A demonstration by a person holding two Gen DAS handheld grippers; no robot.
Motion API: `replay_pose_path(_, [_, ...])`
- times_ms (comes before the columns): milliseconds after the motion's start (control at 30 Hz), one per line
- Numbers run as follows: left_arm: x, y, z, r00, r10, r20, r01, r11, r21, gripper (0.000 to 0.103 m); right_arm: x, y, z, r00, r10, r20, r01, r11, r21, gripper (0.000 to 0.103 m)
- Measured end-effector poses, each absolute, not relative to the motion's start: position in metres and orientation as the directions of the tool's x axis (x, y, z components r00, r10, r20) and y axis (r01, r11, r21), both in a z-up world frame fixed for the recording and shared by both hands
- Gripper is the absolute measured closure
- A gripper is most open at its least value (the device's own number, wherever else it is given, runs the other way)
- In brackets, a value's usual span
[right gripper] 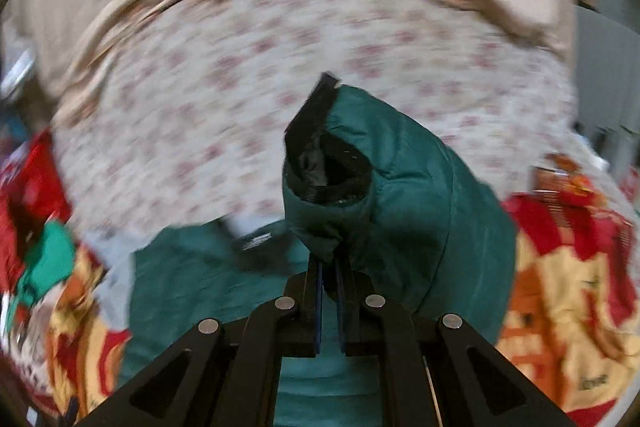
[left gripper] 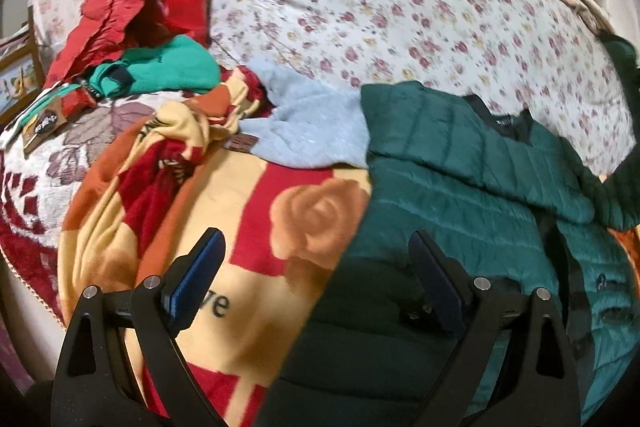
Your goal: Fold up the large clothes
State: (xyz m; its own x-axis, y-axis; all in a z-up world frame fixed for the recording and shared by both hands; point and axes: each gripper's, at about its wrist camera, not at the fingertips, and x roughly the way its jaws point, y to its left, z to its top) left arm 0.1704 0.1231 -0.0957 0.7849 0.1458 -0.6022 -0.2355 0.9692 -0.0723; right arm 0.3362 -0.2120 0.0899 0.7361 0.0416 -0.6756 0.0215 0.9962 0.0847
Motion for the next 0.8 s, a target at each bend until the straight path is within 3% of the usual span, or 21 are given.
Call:
replay_pose_path(167, [0.172,0.134,-0.093,0.786,0.149,-0.6,-0.251,0.964,-0.089,0.01,0.358,-0.118,0.041,0.659,0.172,-0.732,-0.144,0.984,0.102,0.098])
replay_pose_path(333, [0.174,0.139,-0.091,0.784,0.155,-0.601,-0.257,0.962,-0.088,0.01,0.369,-0.054,-0.02,0.562,0.216,-0.799,-0.231,0.968,0.099,0.098])
replay_pose_path(667, [0.18,0.148,-0.092,0.775,0.158,-0.612,-0.276,0.956,-0.103,0.01,0.388,-0.005,-0.093,0.442,0.15,-0.884,-0.291,0.957,0.017,0.096])
replay_pose_path(700, [0.181,0.149,-0.092,0.774,0.157,-0.613,-0.276,0.955,-0.104,0.01,0.389,-0.005,-0.093,0.437,0.157,-0.885,-0.299,0.954,0.021,0.093])
replay_pose_path(767, [0.182,0.149,-0.092,0.773,0.157,-0.615,-0.276,0.955,-0.103,0.01,0.387,-0.004,-0.089,0.43,0.18,-0.885,-0.322,0.946,0.036,0.079])
replay_pose_path(800, [0.182,0.149,-0.093,0.772,0.157,-0.615,-0.277,0.955,-0.103,0.01,0.384,-0.004,-0.083,0.439,0.193,-0.878,-0.336,0.941,0.039,0.061])
